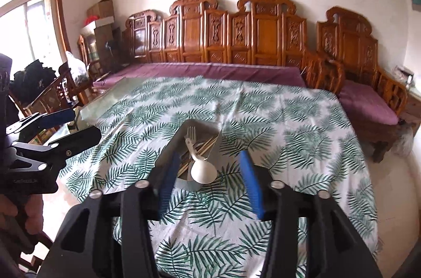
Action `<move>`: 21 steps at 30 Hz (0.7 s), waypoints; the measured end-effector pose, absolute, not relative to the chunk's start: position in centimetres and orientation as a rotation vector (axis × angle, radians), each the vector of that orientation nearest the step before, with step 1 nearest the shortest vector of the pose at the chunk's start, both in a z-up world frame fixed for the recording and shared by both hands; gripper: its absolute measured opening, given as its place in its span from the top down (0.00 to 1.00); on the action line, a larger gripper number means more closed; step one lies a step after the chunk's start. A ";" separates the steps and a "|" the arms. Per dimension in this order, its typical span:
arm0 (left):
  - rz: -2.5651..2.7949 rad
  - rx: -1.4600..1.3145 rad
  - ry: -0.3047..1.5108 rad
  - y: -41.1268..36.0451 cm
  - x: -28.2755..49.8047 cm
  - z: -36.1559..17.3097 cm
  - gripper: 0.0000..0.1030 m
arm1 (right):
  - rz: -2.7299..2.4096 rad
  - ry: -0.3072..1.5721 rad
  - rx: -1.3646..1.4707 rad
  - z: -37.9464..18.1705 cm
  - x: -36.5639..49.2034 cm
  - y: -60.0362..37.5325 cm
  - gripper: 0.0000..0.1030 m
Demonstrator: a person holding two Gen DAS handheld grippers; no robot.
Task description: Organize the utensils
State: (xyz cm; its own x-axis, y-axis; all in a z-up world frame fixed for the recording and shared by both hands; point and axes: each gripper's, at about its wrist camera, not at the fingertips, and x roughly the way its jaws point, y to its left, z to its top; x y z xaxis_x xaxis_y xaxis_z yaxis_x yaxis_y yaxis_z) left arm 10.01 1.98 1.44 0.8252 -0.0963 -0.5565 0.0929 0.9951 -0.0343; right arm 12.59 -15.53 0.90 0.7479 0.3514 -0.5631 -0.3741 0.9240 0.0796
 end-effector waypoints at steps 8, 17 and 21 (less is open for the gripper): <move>-0.077 -0.022 0.548 1.7 7.7 3.6 0.07 | 0.298 0.504 -0.032 3.5 9.2 -17.6 0.02; -0.052 -0.010 0.539 2.2 7.4 3.8 0.07 | 0.264 0.488 -0.018 4.0 8.8 -18.3 0.02; -0.053 -0.016 0.538 2.1 7.3 3.9 0.07 | 0.258 0.487 -0.019 3.9 8.7 -18.1 0.02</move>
